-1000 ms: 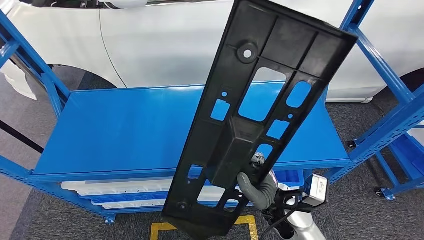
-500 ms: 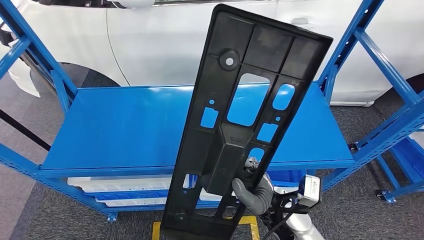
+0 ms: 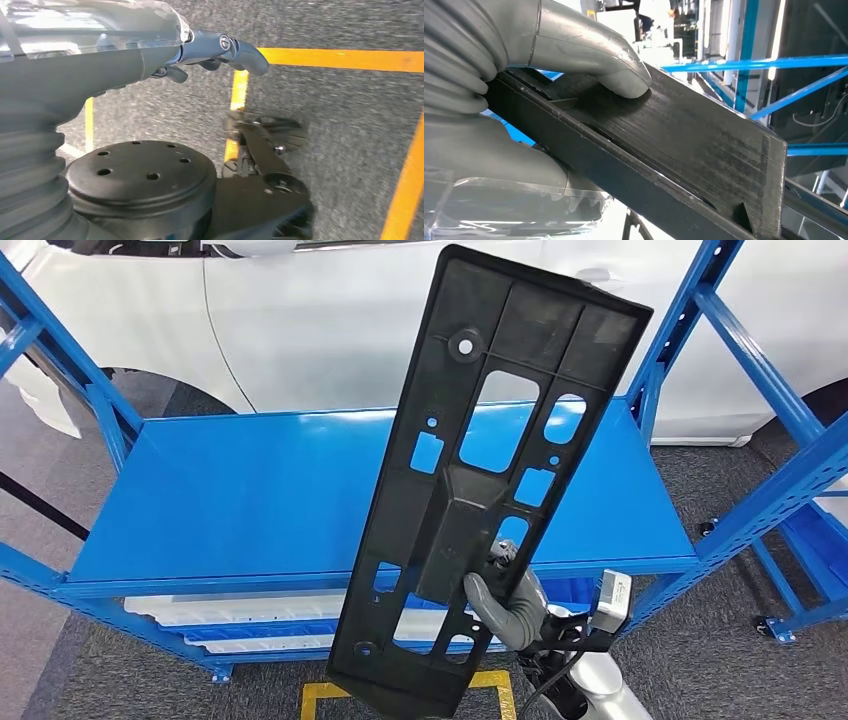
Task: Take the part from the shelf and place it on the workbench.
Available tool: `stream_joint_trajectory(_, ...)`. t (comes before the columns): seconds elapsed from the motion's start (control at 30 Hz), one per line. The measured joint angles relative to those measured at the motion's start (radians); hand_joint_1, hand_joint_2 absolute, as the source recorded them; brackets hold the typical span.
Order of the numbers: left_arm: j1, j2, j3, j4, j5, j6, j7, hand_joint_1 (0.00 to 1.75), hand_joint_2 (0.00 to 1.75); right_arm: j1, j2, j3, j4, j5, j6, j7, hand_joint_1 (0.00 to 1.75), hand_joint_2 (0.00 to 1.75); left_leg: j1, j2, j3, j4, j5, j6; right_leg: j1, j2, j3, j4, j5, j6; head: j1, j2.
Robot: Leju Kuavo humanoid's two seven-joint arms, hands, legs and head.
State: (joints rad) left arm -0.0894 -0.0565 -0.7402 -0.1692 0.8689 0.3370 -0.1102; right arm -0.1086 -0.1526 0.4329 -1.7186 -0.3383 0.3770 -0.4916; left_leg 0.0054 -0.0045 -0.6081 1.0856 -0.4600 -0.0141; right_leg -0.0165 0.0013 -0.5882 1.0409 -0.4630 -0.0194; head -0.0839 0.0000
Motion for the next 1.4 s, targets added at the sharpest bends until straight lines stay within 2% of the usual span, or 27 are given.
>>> stream_joint_trajectory(0.07,-0.002,0.002,-0.001,0.001,-0.002,0.013,0.032,0.00,1.75,0.008,0.002,-0.008,0.000,0.006,-0.001,0.005,1.75,1.75,-0.006,-0.001,0.028,-0.061,0.017,0.008,0.000,0.000,-0.002,-0.001,0.003,0.008,0.000,0.000)
stream_joint_trajectory(0.17,-0.003,0.002,-0.006,0.001,-0.008,0.023,0.052,0.00,1.75,0.027,0.005,-0.017,-0.005,0.013,-0.002,0.009,1.75,1.75,-0.005,0.000,0.028,-0.076,0.030,0.021,0.000,-0.001,-0.003,-0.004,0.003,0.026,0.000,0.000)
stream_joint_trajectory(0.23,-0.006,0.003,-0.007,0.001,-0.010,0.027,0.057,0.00,1.75,0.034,0.006,-0.024,-0.009,0.015,-0.002,0.008,1.75,1.75,-0.001,0.004,0.026,-0.093,0.045,0.033,0.001,-0.001,-0.020,0.041,-0.043,0.033,0.000,0.000)
stream_joint_trajectory(0.3,-0.010,0.003,-0.008,0.001,-0.012,0.028,0.060,0.00,1.75,0.039,0.008,-0.030,-0.011,0.022,-0.006,0.010,1.75,1.75,-0.002,0.006,0.015,-0.095,0.055,0.040,0.000,-0.001,-0.065,0.162,-0.124,0.036,0.000,0.000)
stream_joint_trajectory(0.33,-0.012,0.003,-0.008,0.001,-0.012,0.028,0.061,0.00,1.75,0.042,0.010,-0.032,-0.011,0.026,-0.010,0.011,1.75,1.75,-0.003,0.007,0.008,-0.094,0.060,0.041,0.000,-0.001,-0.085,0.221,-0.152,0.038,0.000,0.000)
stream_joint_trajectory(0.37,-0.013,0.003,-0.008,0.001,-0.012,0.028,0.062,0.00,1.75,0.046,0.012,-0.034,-0.011,0.030,-0.013,0.012,1.75,1.75,-0.004,0.007,0.000,-0.092,0.065,0.041,0.000,-0.001,-0.091,0.253,-0.161,0.039,0.000,0.000)
stream_joint_trajectory(0.4,-0.014,0.003,-0.008,0.001,-0.013,0.029,0.062,0.00,1.75,0.048,0.014,-0.036,-0.011,0.032,-0.015,0.013,1.75,1.75,-0.003,0.007,-0.009,-0.088,0.069,0.039,-0.001,-0.001,-0.077,0.245,-0.150,0.041,0.000,0.000)
stream_joint_trajectory(0.5,-0.019,0.004,-0.008,0.001,-0.014,0.029,0.062,0.00,1.75,0.051,0.022,-0.042,-0.016,0.034,-0.016,0.013,1.75,1.75,-0.001,0.006,-0.035,-0.069,0.079,0.028,-0.006,0.000,0.038,0.067,-0.082,0.043,0.000,0.000)
stream_joint_trajectory(0.53,-0.020,0.005,-0.008,0.001,-0.014,0.029,0.062,0.00,1.75,0.052,0.024,-0.045,-0.019,0.034,-0.016,0.013,1.75,1.75,-0.002,0.005,-0.040,-0.062,0.082,0.023,-0.005,0.002,0.061,0.027,-0.067,0.039,0.000,0.000)
stream_joint_trajectory(0.57,-0.021,0.006,-0.008,0.001,-0.014,0.029,0.062,0.00,1.75,0.053,0.026,-0.047,-0.022,0.034,-0.016,0.013,1.75,1.75,-0.004,0.004,-0.045,-0.057,0.085,0.018,-0.004,0.004,0.069,0.007,-0.063,0.034,0.000,0.000)
stream_joint_trajectory(0.67,-0.022,0.009,-0.008,0.002,-0.014,0.029,0.061,0.00,1.75,0.055,0.032,-0.049,-0.027,0.034,-0.016,0.013,1.75,1.75,-0.003,0.002,-0.057,-0.053,0.097,-0.002,-0.003,0.006,0.049,0.005,-0.048,0.010,0.000,0.000)
stream_joint_trajectory(0.73,-0.021,0.011,-0.008,0.003,-0.013,0.029,0.061,0.00,1.75,0.055,0.036,-0.049,-0.028,0.034,-0.016,0.013,1.75,1.75,0.001,0.001,-0.079,-0.010,0.045,-0.014,-0.005,0.002,0.028,0.003,-0.027,-0.004,0.000,0.000)
stream_joint_trajectory(0.8,-0.022,0.012,-0.009,0.004,-0.013,0.029,0.061,0.00,1.75,0.056,0.039,-0.050,-0.030,0.034,-0.016,0.013,1.75,1.75,0.004,0.002,-0.116,0.108,-0.056,-0.024,-0.005,0.000,0.002,0.004,-0.006,-0.010,0.000,0.000)
stream_joint_trajectory(0.83,-0.022,0.012,-0.009,0.004,-0.013,0.029,0.061,0.00,1.75,0.056,0.040,-0.050,-0.030,0.034,-0.016,0.013,1.75,1.75,0.004,0.002,-0.130,0.174,-0.095,-0.028,-0.004,0.000,-0.012,0.004,0.004,-0.010,0.000,0.000)
stream_joint_trajectory(0.87,-0.022,0.012,-0.009,0.004,-0.013,0.029,0.061,0.00,1.75,0.057,0.040,-0.050,-0.030,0.034,-0.016,0.013,1.75,1.75,0.005,0.002,-0.132,0.220,-0.112,-0.028,-0.002,-0.001,-0.026,0.005,0.014,-0.010,0.000,0.000)
stream_joint_trajectory(0.9,-0.022,0.012,-0.009,0.004,-0.013,0.029,0.061,0.00,1.75,0.057,0.040,-0.050,-0.030,0.034,-0.016,0.013,1.75,1.75,0.005,0.002,-0.116,0.232,-0.109,-0.027,-0.001,-0.002,-0.039,0.006,0.025,-0.010,0.000,0.000)
stream_joint_trajectory(0.93,-0.022,0.012,-0.009,0.004,-0.013,0.029,0.061,0.00,1.75,0.058,0.040,-0.050,-0.031,0.034,-0.016,0.013,1.75,1.75,0.005,0.002,-0.080,0.204,-0.091,-0.023,0.000,-0.002,-0.051,0.006,0.034,-0.009,0.000,0.000)
stream_joint_trajectory(0.97,-0.023,0.012,-0.009,0.004,-0.013,0.029,0.061,0.00,1.75,0.058,0.040,-0.050,-0.031,0.034,-0.016,0.013,1.75,1.75,0.003,0.001,-0.026,0.142,-0.069,-0.016,0.002,-0.002,-0.061,0.006,0.044,-0.008,0.000,0.000)
stream_joint_trajectory(1.03,-0.028,0.016,-0.009,0.004,-0.013,0.029,0.061,0.00,1.75,0.058,0.041,-0.051,-0.033,0.034,-0.016,0.013,1.75,1.75,-0.004,0.002,0.085,-0.007,-0.058,0.002,0.003,-0.002,-0.073,0.004,0.062,-0.001,0.000,0.000)
stream_joint_trajectory(1.07,-0.030,0.018,-0.009,0.004,-0.013,0.029,0.059,0.00,1.75,0.058,0.043,-0.052,-0.035,0.034,-0.016,0.013,1.75,1.75,-0.009,0.002,0.116,-0.055,-0.061,0.009,0.002,-0.003,-0.075,0.002,0.070,0.004,0.000,0.000)
stream_joint_trajectory(1.1,-0.032,0.019,-0.009,0.004,-0.014,0.029,0.058,0.00,1.75,0.058,0.044,-0.052,-0.035,0.034,-0.015,0.013,1.75,1.75,-0.014,0.002,0.128,-0.080,-0.064,0.015,0.000,-0.005,-0.074,-0.002,0.079,0.011,0.000,0.000)
stream_joint_trajectory(1.17,-0.035,0.019,-0.009,0.004,-0.016,0.029,0.054,0.00,1.75,0.058,0.047,-0.054,-0.037,0.035,-0.015,0.013,1.75,1.75,-0.015,0.004,0.121,-0.095,-0.042,0.026,-0.003,-0.006,-0.073,-0.012,0.095,0.025,0.000,0.000)
stream_joint_trajectory(1.2,-0.037,0.019,-0.010,0.004,-0.017,0.029,0.053,0.00,1.75,0.058,0.049,-0.055,-0.038,0.036,-0.014,0.013,1.75,1.75,-0.013,0.006,0.116,-0.104,-0.028,0.032,-0.003,-0.005,-0.077,-0.010,0.086,0.030,0.000,0.000)
stream_joint_trajectory(1.23,-0.038,0.019,-0.012,0.004,-0.018,0.029,0.052,0.00,1.75,0.058,0.049,-0.057,-0.040,0.037,-0.013,0.013,1.75,1.75,-0.011,0.008,0.109,-0.114,-0.011,0.039,-0.002,-0.004,-0.084,0.008,0.058,0.034,0.000,0.000)
stream_joint_trajectory(1.33,-0.042,0.020,-0.016,0.004,-0.020,0.028,0.050,0.00,1.75,0.059,0.051,-0.063,-0.044,0.043,-0.009,0.013,1.75,1.75,-0.010,0.012,0.068,-0.120,0.030,0.047,-0.002,-0.002,-0.125,0.168,-0.085,0.039,0.000,0.000)
stream_joint_trajectory(1.37,-0.042,0.020,-0.018,0.004,-0.020,0.028,0.049,0.00,1.75,0.060,0.051,-0.065,-0.044,0.044,-0.007,0.014,1.75,1.75,-0.010,0.013,0.051,-0.118,0.042,0.047,-0.003,-0.002,-0.131,0.222,-0.105,0.042,0.000,0.000)
stream_joint_trajectory(1.4,-0.042,0.020,-0.019,0.004,-0.020,0.027,0.048,0.00,1.75,0.061,0.052,-0.066,-0.044,0.046,-0.005,0.014,1.75,1.75,-0.011,0.014,0.034,-0.114,0.053,0.045,-0.004,-0.003,-0.124,0.250,-0.102,0.044,0.000,0.000)
